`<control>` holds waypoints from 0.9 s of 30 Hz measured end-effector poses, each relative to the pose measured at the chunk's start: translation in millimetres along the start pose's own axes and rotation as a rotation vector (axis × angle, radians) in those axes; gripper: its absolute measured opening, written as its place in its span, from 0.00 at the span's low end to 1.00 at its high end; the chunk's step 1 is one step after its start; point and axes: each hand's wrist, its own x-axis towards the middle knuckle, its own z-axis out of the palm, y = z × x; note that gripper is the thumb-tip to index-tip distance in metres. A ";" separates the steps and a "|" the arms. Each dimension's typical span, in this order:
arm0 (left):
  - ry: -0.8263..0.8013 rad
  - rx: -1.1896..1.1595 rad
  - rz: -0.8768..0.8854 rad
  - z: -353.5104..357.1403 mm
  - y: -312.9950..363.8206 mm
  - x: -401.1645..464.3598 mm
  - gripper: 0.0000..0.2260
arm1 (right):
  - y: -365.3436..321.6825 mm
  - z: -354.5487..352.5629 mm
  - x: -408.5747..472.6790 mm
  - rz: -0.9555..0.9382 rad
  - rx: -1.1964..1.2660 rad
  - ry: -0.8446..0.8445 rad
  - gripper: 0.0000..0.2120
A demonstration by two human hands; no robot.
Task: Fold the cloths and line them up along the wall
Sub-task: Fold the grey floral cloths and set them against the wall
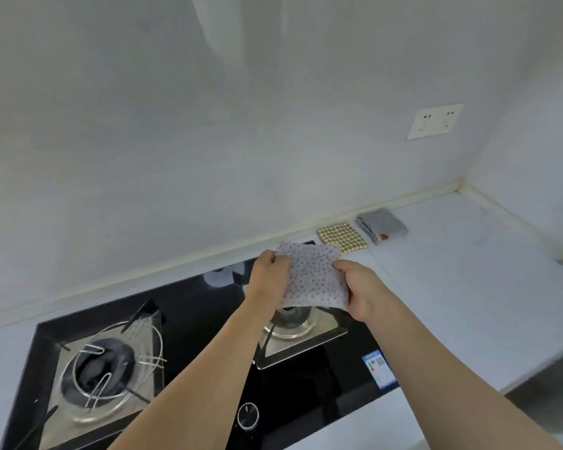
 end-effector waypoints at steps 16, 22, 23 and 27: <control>-0.075 -0.064 -0.219 263.5 79.1 198.9 0.08 | -184.0 -192.8 227.3 -0.041 -0.206 0.110 0.08; -0.046 -0.035 -0.232 305.0 79.1 251.2 0.03 | -207.0 -208.1 288.5 -0.108 -0.220 0.170 0.11; -0.046 0.001 -0.251 309.4 76.8 257.1 0.05 | -205.1 -211.1 297.8 -0.130 -0.264 0.205 0.14; -0.050 0.447 -0.181 311.5 60.7 265.2 0.13 | -183.2 -227.0 314.2 -0.102 -0.436 0.323 0.17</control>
